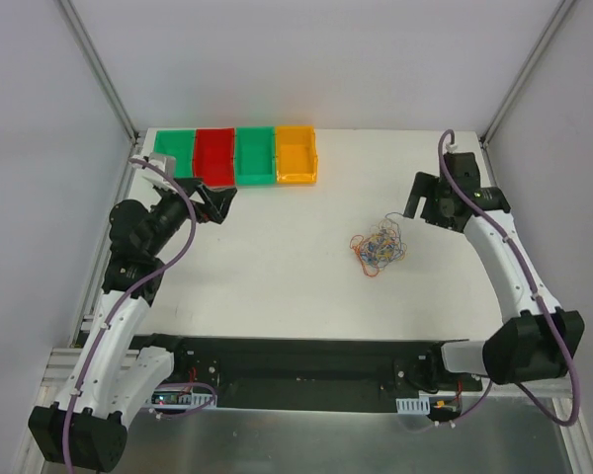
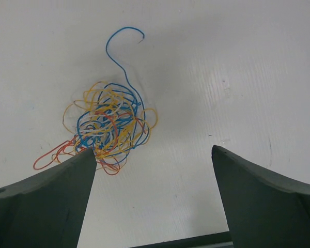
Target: Untangle the cables
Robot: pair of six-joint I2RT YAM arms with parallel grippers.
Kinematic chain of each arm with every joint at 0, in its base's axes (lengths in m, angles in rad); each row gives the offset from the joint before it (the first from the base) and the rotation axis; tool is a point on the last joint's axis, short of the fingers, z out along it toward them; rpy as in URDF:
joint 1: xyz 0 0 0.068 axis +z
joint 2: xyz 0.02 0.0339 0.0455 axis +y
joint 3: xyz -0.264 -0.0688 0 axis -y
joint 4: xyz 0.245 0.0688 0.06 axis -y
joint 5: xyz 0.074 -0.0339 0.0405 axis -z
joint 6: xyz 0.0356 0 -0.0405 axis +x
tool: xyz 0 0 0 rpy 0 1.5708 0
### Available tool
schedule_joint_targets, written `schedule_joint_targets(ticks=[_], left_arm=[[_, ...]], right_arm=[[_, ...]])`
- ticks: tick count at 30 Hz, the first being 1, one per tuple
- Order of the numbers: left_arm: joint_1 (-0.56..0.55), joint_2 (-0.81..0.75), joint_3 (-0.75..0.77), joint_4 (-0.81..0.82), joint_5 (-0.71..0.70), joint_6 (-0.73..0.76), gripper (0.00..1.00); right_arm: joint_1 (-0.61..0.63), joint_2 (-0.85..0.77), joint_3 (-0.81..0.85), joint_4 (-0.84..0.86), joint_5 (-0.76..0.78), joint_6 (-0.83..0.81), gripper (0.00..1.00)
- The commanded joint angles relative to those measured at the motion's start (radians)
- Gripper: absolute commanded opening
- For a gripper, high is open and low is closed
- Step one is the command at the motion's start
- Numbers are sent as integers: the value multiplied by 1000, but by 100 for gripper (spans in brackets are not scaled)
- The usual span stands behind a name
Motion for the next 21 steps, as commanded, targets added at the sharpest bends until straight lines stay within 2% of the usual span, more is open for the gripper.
schedule_joint_targets(ticks=[1,4,5,10,13,16,21], left_arm=[[7,43,14,10,151,-33,99],[8,87,31,18,263,-56,98],[10,97,37,19,285,-60,97],[14,144,46,21,337,-79,96],[16,179,57,15,374,-99,95],[16,244,74,8,415,-140,93],[10,353,100,8,505,-206,88]], right_arm=[[-82,81,-30,69,-123,76,96],[-126,173,-30,108,-172,76,96],[-135,191,-37,138,-246,68,96],[-103,228,-153,279,-428,139,99],[-33,202,-259,387,-463,153,92],[39,192,-330,462,-486,136,78],[200,213,-342,464,-420,82,61]])
